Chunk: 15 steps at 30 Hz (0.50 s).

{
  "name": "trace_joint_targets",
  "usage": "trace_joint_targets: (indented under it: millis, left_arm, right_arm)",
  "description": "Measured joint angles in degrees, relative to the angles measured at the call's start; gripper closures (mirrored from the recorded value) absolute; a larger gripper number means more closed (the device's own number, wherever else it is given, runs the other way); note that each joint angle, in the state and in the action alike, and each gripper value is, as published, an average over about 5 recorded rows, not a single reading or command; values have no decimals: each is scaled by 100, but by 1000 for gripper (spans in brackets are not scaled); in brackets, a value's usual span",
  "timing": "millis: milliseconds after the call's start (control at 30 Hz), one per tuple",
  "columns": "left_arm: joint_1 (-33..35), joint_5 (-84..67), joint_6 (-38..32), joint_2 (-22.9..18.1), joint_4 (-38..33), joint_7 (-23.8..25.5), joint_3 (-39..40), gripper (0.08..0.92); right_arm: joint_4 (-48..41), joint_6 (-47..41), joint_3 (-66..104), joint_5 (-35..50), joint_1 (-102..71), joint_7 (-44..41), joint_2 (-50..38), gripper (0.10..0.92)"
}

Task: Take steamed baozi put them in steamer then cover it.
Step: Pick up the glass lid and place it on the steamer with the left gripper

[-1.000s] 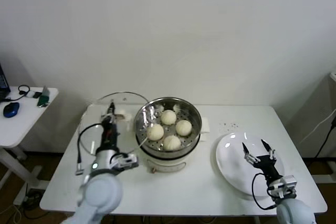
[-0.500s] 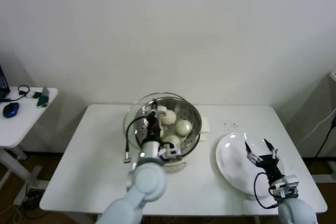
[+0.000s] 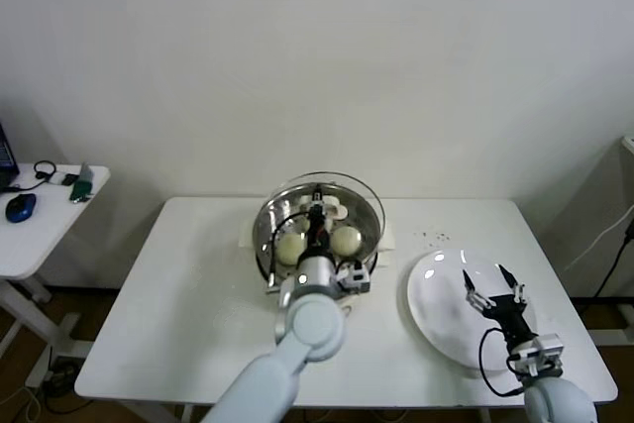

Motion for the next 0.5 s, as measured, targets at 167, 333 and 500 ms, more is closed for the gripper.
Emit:
trace_joint_targets:
  millis: [167, 333, 500]
  left_arm:
    - [-15, 43, -1, -9, 160, 29, 24, 848]
    - [-63, 53, -1, -6, 277, 34, 43, 848]
    - [-90, 53, -1, -1, 348, 35, 26, 848]
  right_arm:
    - [-23, 13, 5, -24, 7, -22, 26, 203]
    - [-31, 20, -9, -51, 23, -32, 46, 203]
    - [-43, 25, -16, -69, 36, -46, 57, 203]
